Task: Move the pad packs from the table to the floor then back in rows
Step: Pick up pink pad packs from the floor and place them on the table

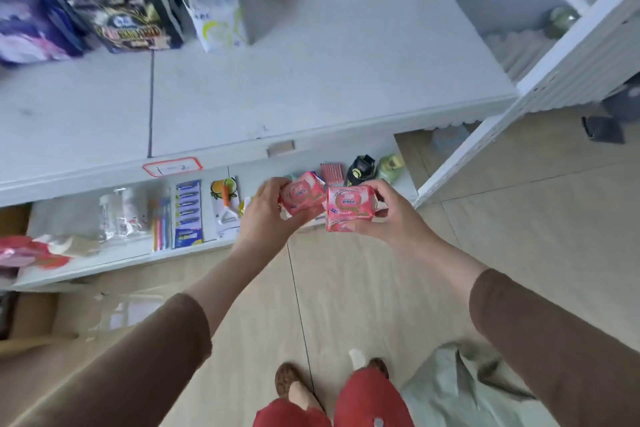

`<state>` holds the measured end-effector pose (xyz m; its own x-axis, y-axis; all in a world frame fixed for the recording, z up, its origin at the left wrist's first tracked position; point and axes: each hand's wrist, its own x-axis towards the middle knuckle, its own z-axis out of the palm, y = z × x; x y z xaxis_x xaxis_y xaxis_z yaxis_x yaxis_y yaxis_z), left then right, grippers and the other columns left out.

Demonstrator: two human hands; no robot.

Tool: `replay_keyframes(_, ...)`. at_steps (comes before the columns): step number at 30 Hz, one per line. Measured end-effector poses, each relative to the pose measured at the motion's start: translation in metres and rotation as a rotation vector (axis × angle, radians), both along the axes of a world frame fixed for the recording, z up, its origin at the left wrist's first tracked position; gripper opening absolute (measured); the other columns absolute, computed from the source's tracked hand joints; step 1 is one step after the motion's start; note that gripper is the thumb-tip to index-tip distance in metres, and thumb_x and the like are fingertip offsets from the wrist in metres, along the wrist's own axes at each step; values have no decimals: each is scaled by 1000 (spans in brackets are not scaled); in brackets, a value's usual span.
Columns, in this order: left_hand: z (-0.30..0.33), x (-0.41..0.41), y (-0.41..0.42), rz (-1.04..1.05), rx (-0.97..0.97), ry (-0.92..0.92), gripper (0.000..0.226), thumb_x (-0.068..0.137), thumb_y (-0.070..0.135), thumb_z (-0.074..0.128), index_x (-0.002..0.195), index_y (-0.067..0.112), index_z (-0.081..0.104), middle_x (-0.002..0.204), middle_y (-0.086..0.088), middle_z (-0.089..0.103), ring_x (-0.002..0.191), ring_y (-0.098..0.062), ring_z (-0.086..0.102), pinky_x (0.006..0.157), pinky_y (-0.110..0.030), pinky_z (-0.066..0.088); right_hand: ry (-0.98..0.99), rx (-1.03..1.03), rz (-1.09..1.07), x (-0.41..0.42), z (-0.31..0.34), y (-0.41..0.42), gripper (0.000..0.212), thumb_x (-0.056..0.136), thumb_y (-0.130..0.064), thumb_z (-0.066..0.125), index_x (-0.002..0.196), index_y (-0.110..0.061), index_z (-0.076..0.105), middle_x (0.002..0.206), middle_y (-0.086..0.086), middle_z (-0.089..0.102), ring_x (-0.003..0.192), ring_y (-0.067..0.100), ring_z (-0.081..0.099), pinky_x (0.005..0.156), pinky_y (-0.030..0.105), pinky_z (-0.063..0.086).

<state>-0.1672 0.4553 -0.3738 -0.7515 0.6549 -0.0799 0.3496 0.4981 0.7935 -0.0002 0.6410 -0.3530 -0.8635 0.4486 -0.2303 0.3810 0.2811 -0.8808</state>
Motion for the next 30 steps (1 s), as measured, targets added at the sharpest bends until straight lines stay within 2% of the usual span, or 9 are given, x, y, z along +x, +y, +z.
replay_keyframes(3,74,-26,10,-48,53,150,61,67,68,75,113,33,54,100,15,56,82,-6,57,76,-38,53,101,26,-30,-19,72,7,58,68,-43,85,117,-39,55,106,-22,68,95,0,67,79,11,50)
replay_keyframes(5,111,-46,20,-72,72,226,60,69,65,75,114,31,55,100,14,55,80,-4,56,75,-36,53,138,35,-60,-35,102,17,59,70,-39,87,119,-42,54,105,-17,69,95,8,69,80,20,56)
replay_keyframes(7,139,-69,34,-100,84,284,61,70,62,73,116,25,57,102,9,54,79,-9,58,77,-36,53,161,69,-69,-54,119,29,62,72,-35,88,123,-41,53,111,-12,69,102,13,68,92,38,55)
replay_keyframes(11,169,-120,76,-155,16,371,57,73,47,78,116,17,57,104,3,53,85,-17,58,76,-34,49,226,81,-92,-103,135,56,69,72,-30,88,130,-29,50,120,-5,64,108,15,66,98,45,52)
replay_keyframes(17,179,-214,160,-125,-125,468,52,76,29,76,119,14,51,111,-5,57,93,-29,59,77,-40,49,229,85,-35,-181,121,113,61,69,-35,89,118,-28,54,110,-4,66,101,14,67,93,49,54)
replay_keyframes(20,174,-259,199,-110,-272,604,50,76,38,75,117,19,54,113,-3,59,100,-28,59,79,-41,49,210,96,20,-218,113,137,60,67,-41,88,115,-31,54,108,-9,67,104,11,64,92,47,53)
replay_keyframes(24,162,-310,239,-66,-520,882,51,73,56,71,114,28,60,116,1,59,112,-25,50,89,-41,36,230,86,48,-262,106,161,61,63,-48,86,113,-32,56,112,-15,61,105,4,61,87,35,55)
replay_keyframes(27,149,-333,258,-62,-580,908,46,74,59,69,108,29,61,108,4,61,107,-23,51,86,-40,34,233,83,52,-287,96,176,57,68,-38,87,116,-29,56,113,-12,61,106,5,61,89,36,56)
replay_keyframes(30,141,-347,271,-59,-610,922,44,75,57,68,108,29,59,102,5,62,104,-23,52,86,-41,33,218,67,47,-306,86,184,58,67,-41,86,116,-29,55,111,-11,63,106,7,62,89,39,57)
